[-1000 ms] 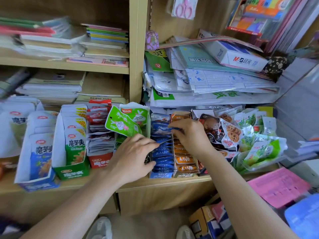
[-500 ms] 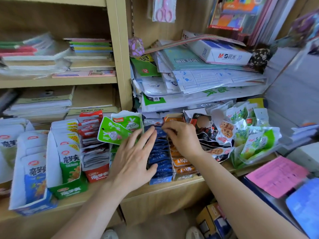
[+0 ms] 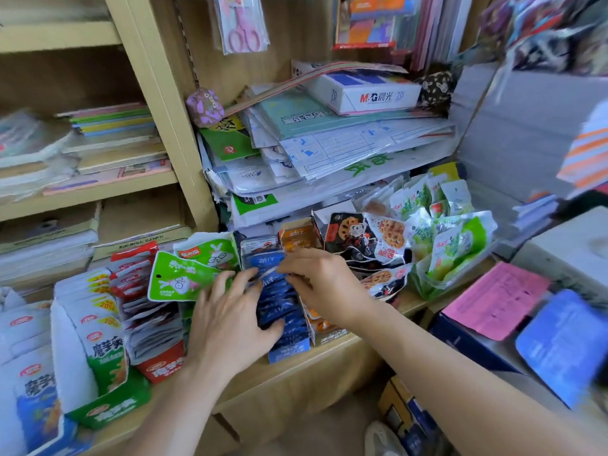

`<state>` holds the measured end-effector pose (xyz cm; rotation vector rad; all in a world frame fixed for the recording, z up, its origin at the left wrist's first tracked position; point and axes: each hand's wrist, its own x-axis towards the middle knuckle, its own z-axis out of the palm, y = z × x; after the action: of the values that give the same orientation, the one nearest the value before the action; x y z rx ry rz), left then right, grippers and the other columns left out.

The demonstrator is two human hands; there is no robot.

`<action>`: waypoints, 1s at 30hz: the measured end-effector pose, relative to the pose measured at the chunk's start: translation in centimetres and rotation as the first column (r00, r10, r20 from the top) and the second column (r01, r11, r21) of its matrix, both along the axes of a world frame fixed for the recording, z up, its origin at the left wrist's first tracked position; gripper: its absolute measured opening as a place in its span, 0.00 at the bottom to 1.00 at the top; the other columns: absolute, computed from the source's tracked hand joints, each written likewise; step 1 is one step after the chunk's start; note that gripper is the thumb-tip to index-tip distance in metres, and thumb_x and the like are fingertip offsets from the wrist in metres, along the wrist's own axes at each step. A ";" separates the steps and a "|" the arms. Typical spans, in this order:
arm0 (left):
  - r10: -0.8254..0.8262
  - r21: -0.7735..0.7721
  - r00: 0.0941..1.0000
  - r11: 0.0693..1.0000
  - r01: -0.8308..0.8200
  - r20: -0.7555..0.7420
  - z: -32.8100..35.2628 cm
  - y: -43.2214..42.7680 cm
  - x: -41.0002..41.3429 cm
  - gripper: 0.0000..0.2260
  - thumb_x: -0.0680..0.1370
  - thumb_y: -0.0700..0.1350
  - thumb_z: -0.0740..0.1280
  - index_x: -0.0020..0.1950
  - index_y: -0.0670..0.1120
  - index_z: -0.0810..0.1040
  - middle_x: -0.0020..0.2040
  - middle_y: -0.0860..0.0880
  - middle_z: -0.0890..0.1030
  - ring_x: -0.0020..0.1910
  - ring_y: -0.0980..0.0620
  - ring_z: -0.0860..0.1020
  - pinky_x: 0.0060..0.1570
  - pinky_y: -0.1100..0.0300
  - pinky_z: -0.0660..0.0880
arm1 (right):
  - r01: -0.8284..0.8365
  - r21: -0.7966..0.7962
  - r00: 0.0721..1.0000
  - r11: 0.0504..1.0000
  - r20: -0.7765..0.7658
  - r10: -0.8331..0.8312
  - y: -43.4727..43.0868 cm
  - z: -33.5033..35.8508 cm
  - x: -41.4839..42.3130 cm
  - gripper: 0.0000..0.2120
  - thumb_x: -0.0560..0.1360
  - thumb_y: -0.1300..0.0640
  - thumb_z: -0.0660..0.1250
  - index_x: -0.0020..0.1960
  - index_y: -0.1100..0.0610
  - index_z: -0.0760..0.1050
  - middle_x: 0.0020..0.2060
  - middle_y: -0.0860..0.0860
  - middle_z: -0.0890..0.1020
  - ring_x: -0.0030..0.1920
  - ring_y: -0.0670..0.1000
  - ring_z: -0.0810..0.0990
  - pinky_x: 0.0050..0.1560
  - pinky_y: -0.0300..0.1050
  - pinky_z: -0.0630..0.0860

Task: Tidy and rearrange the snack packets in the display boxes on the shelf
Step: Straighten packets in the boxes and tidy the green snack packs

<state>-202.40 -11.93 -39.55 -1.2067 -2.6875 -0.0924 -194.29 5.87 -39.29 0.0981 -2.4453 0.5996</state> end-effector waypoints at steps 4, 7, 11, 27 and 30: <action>0.032 0.164 0.999 0.986 -0.026 -0.034 0.4 1.5 0.7 0.27 0.71 0.64 0.71 0.63 0.49 0.82 0.63 0.53 0.80 0.64 0.46 0.73 0.59 0.45 0.73 | 0.109 -0.059 0.984 0.992 -0.138 -0.116 1.7 2.3 3.8 0.09 0.75 0.65 0.70 0.53 0.59 0.84 0.50 0.50 0.85 0.51 0.50 0.81 0.55 0.43 0.77; -0.043 0.299 0.999 0.953 0.044 -0.011 1.0 3.6 1.9 0.21 0.75 0.59 0.70 0.62 0.49 0.83 0.60 0.53 0.82 0.61 0.48 0.75 0.60 0.49 0.73 | 0.343 -0.142 0.908 0.929 -0.203 -0.366 5.0 3.3 6.2 0.08 0.74 0.63 0.71 0.52 0.56 0.84 0.49 0.49 0.85 0.52 0.53 0.81 0.55 0.47 0.77; -0.244 0.416 0.969 0.885 0.208 0.035 1.4 7.4 4.2 0.22 0.75 0.58 0.65 0.64 0.49 0.82 0.61 0.54 0.81 0.62 0.51 0.75 0.64 0.51 0.73 | 0.697 -0.213 0.707 0.684 0.047 -0.706 11.1 3.5 9.2 0.15 0.75 0.55 0.70 0.62 0.54 0.80 0.59 0.52 0.82 0.61 0.57 0.75 0.58 0.47 0.71; -0.387 0.188 0.920 0.901 0.392 -0.063 -0.7 18.6 6.6 0.21 0.77 0.61 0.66 0.70 0.61 0.75 0.76 0.56 0.69 0.74 0.51 0.67 0.74 0.50 0.56 | 0.525 -0.251 0.763 0.813 0.562 -0.319 19.7 -1.0 18.2 0.19 0.67 0.50 0.79 0.58 0.46 0.81 0.61 0.41 0.79 0.49 0.45 0.81 0.51 0.43 0.79; -0.375 0.191 0.927 0.908 0.373 -0.029 -0.8 18.7 6.6 0.17 0.78 0.61 0.66 0.66 0.61 0.78 0.75 0.58 0.70 0.74 0.53 0.67 0.75 0.50 0.55 | 0.468 -0.303 0.804 0.830 0.535 -0.258 20.2 -1.0 19.0 0.21 0.67 0.52 0.80 0.58 0.44 0.81 0.61 0.40 0.79 0.49 0.43 0.82 0.55 0.47 0.79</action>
<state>-195.84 6.78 -40.36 -1.6384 -2.3490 -0.4047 -175.33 26.05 -40.26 -0.7877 -2.6087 1.0501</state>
